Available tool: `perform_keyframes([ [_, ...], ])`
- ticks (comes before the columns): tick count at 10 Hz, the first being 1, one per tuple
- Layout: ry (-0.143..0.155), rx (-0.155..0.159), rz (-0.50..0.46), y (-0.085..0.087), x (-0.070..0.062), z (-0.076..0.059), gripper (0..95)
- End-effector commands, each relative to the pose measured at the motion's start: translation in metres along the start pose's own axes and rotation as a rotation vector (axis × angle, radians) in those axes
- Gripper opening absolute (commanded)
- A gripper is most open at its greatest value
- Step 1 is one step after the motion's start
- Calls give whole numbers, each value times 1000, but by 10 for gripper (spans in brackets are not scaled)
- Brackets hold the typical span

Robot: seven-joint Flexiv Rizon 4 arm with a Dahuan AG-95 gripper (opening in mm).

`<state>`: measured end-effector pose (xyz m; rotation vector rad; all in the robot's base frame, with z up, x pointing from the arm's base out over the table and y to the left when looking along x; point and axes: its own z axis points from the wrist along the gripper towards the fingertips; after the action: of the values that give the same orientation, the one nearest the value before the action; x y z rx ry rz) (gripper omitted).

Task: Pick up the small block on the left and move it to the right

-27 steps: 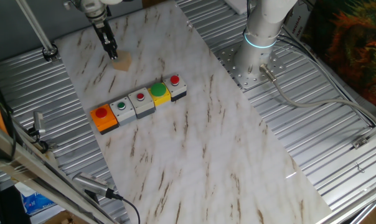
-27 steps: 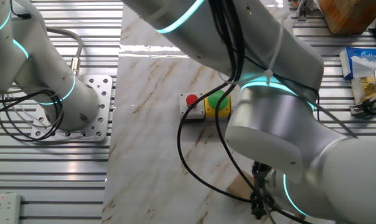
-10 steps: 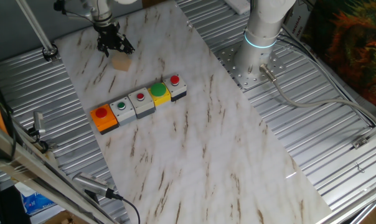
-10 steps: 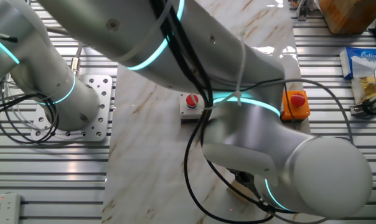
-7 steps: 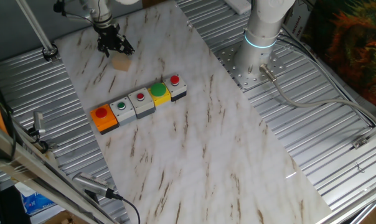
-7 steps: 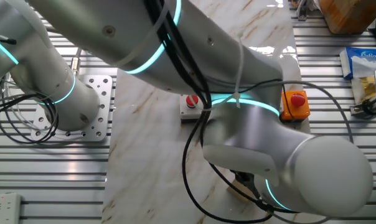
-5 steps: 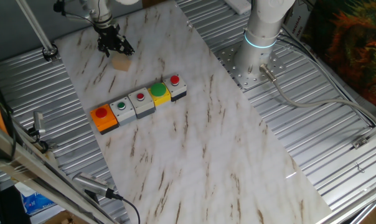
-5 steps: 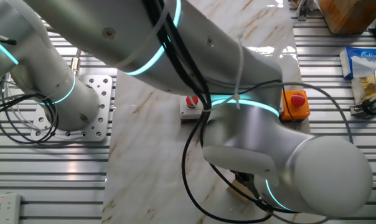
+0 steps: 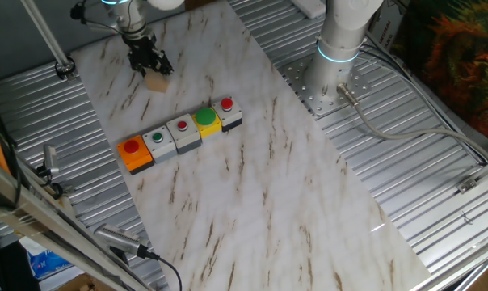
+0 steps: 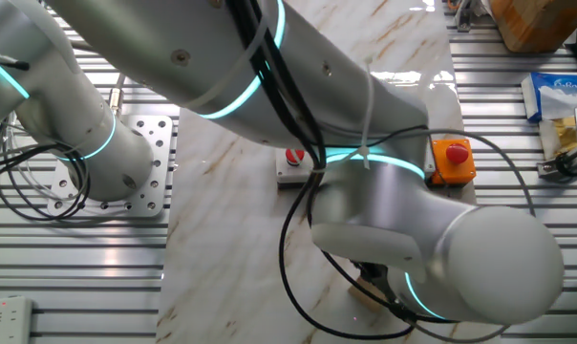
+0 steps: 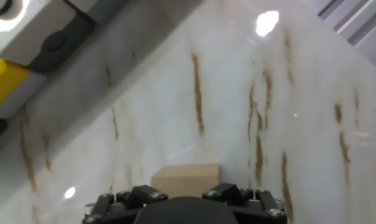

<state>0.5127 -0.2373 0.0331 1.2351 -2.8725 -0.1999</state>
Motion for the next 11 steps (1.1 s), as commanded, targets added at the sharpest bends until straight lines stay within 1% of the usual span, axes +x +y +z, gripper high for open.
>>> perform_keyframes([
  [1,8,1,42,-1,-1,-2,570],
  [2,13,6,44,-1,-1,-2,380],
  [4,17,10,45,-1,-2,-2,380],
  [5,14,15,44,-1,-2,-3,380],
  [6,21,14,49,-2,-3,-4,380],
  [7,25,7,62,-2,-5,-8,380],
  [8,32,6,66,-3,-5,-11,380],
  [11,40,-2,74,-2,-7,-25,380],
])
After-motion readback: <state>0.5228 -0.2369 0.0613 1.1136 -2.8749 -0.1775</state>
